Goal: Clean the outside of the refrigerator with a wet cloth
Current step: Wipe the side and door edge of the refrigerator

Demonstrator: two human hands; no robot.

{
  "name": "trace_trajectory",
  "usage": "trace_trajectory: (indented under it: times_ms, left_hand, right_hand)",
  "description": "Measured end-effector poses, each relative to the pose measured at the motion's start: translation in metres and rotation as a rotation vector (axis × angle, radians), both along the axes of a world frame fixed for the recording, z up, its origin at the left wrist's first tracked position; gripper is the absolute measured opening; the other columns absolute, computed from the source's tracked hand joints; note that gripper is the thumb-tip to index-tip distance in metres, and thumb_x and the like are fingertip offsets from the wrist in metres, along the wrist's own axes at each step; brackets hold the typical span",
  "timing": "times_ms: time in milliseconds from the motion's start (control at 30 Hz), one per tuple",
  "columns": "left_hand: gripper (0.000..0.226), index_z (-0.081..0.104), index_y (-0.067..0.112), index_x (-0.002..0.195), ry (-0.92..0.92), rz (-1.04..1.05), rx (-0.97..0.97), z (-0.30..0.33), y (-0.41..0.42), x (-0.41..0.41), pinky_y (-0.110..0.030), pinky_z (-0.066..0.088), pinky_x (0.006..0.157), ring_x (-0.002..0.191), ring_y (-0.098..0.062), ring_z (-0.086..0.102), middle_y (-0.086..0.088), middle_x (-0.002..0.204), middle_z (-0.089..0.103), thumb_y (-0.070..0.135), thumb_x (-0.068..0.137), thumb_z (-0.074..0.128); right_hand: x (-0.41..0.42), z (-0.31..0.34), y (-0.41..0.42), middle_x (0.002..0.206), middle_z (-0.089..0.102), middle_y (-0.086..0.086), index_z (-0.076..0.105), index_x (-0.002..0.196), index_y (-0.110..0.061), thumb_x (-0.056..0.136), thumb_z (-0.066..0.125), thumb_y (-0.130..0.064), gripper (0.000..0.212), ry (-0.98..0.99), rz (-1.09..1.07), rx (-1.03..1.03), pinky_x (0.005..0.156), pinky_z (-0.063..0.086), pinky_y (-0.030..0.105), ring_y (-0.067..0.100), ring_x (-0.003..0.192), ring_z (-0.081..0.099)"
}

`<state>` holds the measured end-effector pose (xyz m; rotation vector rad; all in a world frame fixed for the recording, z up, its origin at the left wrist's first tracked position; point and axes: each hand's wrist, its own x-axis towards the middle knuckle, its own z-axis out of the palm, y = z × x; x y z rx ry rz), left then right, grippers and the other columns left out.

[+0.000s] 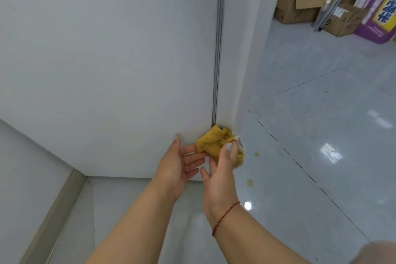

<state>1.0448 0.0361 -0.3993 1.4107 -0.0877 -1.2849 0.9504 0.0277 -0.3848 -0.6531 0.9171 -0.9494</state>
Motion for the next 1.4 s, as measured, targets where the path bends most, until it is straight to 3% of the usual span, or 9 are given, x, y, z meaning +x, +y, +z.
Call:
trace_trajectory:
  times_ms: [200,433,533,633,733,833,933,1133,1400]
  left_hand:
    - [0.060,0.066,0.008,0.108,0.006,-0.014,0.080,-0.011,0.006,0.008,-0.039,0.047,0.089,0.100,-0.026,0.064,-0.015,0.104,0.069,0.054,0.101,0.028]
    - [0.053,0.065,0.004,0.111,0.073,0.114,0.173,-0.033,0.009,0.000,-0.034,0.049,0.072,0.083,-0.023,0.061,-0.012,0.094,0.067,0.046,0.103,0.033]
    - [0.053,0.065,0.004,0.109,0.091,0.125,0.172,-0.041,0.016,-0.002,-0.035,0.050,0.074,0.084,-0.023,0.062,-0.013,0.093,0.067,0.044,0.103,0.032]
    - [0.053,0.066,0.004,0.109,0.100,0.136,0.160,-0.050,0.020,-0.002,-0.036,0.049,0.077,0.084,-0.023,0.062,-0.013,0.094,0.068,0.044,0.103,0.031]
    - [0.055,0.066,0.004,0.109,0.108,0.140,0.161,-0.056,0.020,-0.005,-0.036,0.048,0.077,0.085,-0.023,0.062,-0.013,0.094,0.068,0.045,0.103,0.030]
    - [0.056,0.067,0.005,0.109,0.130,0.132,0.154,-0.060,0.017,-0.012,-0.036,0.049,0.077,0.086,-0.023,0.063,-0.013,0.095,0.069,0.047,0.103,0.030]
    - [0.056,0.066,0.004,0.109,0.153,0.143,0.157,-0.061,0.013,-0.016,-0.037,0.048,0.080,0.087,-0.024,0.063,-0.014,0.096,0.069,0.047,0.103,0.030]
    - [0.057,0.064,0.004,0.109,0.229,0.236,0.165,-0.065,0.028,-0.014,-0.036,0.048,0.078,0.088,-0.023,0.060,-0.013,0.098,0.066,0.047,0.103,0.028]
    - [0.058,0.062,0.004,0.118,0.251,0.300,0.196,-0.058,0.039,-0.009,-0.039,0.044,0.088,0.091,-0.023,0.059,-0.013,0.104,0.063,0.048,0.103,0.027]
  right_hand:
    - [-0.006,-0.018,-0.047,0.149,0.034,0.018,0.026,0.149,-0.009,0.092,0.032,-0.062,0.078,-0.658,-0.229,0.668,0.116,0.019,0.050,0.032,0.140,0.030]
    - [-0.002,-0.075,-0.073,0.106,0.052,0.014,0.047,0.120,-0.012,0.088,0.026,-0.065,0.065,-0.654,-0.356,0.981,0.104,0.032,0.053,0.030,0.098,0.050]
    - [0.003,-0.108,-0.081,0.072,0.049,0.001,0.055,0.099,-0.024,0.083,0.034,-0.060,0.044,-0.572,-0.446,1.130,0.063,0.048,0.039,0.015,0.068,0.048]
    - [0.008,-0.131,-0.086,0.051,0.042,-0.003,0.055,0.083,-0.028,0.080,0.039,-0.051,0.029,-0.478,-0.491,1.231,0.052,0.039,0.033,0.014,0.058,0.036]
    - [0.011,-0.145,-0.089,0.071,0.052,0.000,0.057,0.095,-0.028,0.084,0.035,-0.052,0.034,-0.406,-0.479,1.263,0.047,0.041,0.045,0.020,0.074,0.043]
    - [0.008,-0.154,-0.090,0.111,0.052,0.001,0.049,0.131,-0.023,0.089,0.027,-0.056,0.057,-0.325,-0.438,1.248,0.069,0.040,0.048,0.028,0.103,0.044]
    - [0.002,-0.158,-0.090,0.135,0.047,0.001,0.039,0.140,-0.024,0.084,0.027,-0.062,0.069,-0.304,-0.409,1.223,0.094,0.038,0.051,0.032,0.124,0.041]
    - [-0.016,-0.165,-0.080,0.126,0.056,0.003,0.049,0.122,-0.011,0.085,0.032,-0.065,0.068,-0.483,-0.438,1.173,0.097,0.041,0.036,0.019,0.117,0.051]
    - [-0.018,-0.080,-0.076,0.117,0.051,0.021,0.046,0.127,-0.010,0.086,0.037,-0.065,0.069,-0.715,-0.355,1.055,0.074,0.047,0.049,0.038,0.103,0.051]
